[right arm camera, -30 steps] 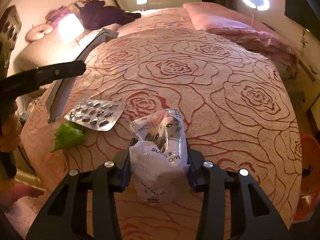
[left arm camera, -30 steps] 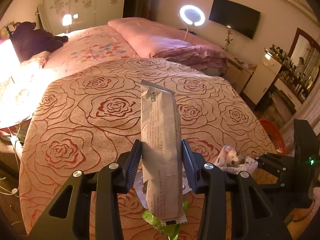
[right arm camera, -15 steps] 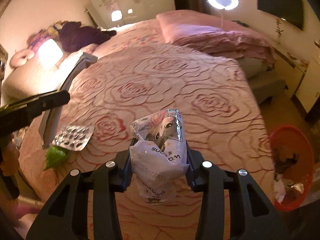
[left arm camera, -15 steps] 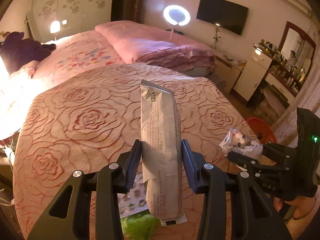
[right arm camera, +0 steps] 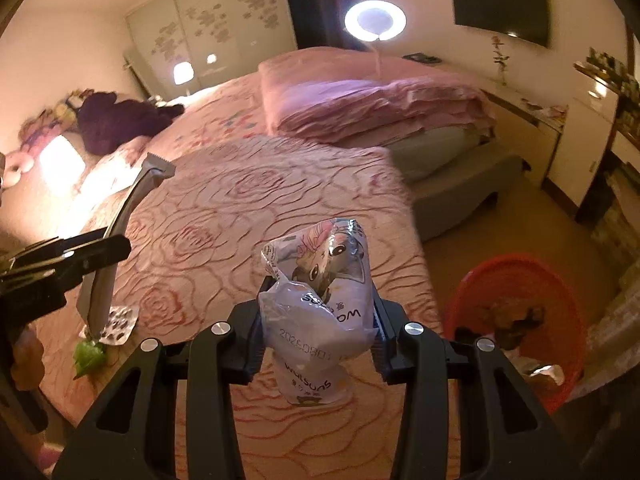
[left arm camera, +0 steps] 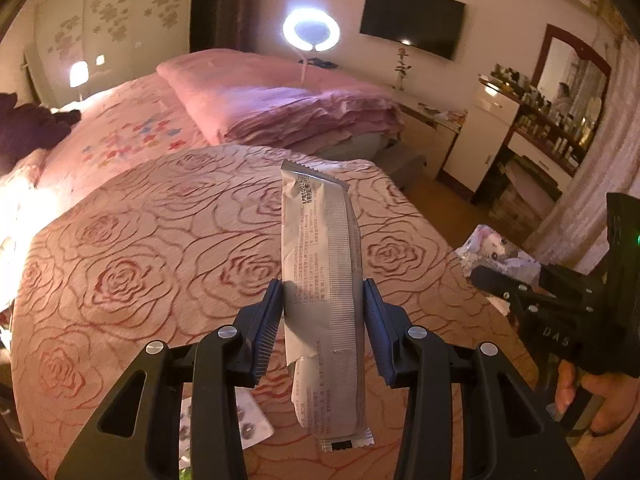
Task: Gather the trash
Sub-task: 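Carry the white packet and plastic bag over the red wastebasket and release both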
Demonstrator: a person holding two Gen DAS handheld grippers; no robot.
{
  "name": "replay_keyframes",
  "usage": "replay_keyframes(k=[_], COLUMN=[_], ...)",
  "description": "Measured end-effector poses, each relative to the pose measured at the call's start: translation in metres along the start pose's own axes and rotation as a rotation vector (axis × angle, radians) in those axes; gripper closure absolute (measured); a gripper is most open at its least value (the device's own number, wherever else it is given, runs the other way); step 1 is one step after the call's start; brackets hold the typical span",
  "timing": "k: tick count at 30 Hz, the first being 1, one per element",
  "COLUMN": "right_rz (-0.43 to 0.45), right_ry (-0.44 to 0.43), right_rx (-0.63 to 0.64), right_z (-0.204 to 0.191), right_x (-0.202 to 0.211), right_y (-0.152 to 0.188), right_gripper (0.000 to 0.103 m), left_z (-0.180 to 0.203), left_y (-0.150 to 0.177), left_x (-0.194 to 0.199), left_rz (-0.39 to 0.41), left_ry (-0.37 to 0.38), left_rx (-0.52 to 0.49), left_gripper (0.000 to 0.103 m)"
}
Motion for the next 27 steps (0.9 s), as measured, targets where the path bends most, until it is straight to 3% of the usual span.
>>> replay_keyframes(k=[27], right_rz=[0.063], right_ry=[0.178], right_rx=[-0.206], right_z=[0.122], right_x=[0.033], right_y=[0.005], right_gripper=[0.062], left_z=[0.105], left_y=[-0.022], left_x=[-0.066], left_rz=[-0.074], left_ry=[0.145], left_rx=[-0.113], left_gripper=[0.064])
Point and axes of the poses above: each gripper's, at about its wrist camera, not at the fingertips, and x roughly against the way its jaws point, z to its right, y to its underside, the point moved 7 cm from there along -x, roughly the way its jaws point, and after that the axes turned 9 degrees about y, right-handed, at the moved point
